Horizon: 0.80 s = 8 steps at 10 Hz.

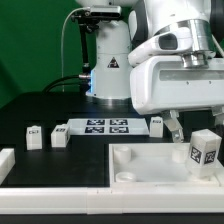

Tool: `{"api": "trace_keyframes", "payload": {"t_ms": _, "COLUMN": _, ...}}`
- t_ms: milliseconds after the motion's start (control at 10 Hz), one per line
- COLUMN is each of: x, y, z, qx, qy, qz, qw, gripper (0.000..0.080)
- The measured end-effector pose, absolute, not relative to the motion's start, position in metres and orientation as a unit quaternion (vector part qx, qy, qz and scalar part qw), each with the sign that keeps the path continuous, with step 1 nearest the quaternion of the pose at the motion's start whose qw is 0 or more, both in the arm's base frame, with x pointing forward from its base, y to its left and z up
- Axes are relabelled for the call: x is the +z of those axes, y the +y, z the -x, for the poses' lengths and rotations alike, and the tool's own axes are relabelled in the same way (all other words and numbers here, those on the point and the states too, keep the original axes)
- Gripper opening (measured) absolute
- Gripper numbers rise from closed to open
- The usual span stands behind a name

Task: Assemble one leg

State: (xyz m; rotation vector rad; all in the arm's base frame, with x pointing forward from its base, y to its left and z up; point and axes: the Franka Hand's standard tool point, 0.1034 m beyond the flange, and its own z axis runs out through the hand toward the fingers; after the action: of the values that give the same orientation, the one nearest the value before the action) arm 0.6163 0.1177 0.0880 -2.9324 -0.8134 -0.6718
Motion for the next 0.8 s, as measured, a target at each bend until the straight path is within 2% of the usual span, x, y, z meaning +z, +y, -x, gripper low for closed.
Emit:
{"api": "trace_keyframes", "payload": {"t_ms": 400, "x": 0.091, "y": 0.129, "z": -0.624, "qx": -0.068, "qy": -0.254, "qz": 0.965, "qw": 0.017, "gripper": 0.0649}}
{"api": "trace_keyframes", "payload": {"t_ms": 700, "x": 0.087, "y": 0.132, "z": -0.614, "qx": 0.091, "qy": -0.252, "qz": 0.963, "qw": 0.024, "gripper": 0.0649}}
{"api": "trace_keyframes", "payload": {"t_ms": 800, "x": 0.085, "y": 0.13, "z": -0.62, "qx": 0.089, "qy": -0.251, "qz": 0.964, "qw": 0.025, "gripper": 0.0649}}
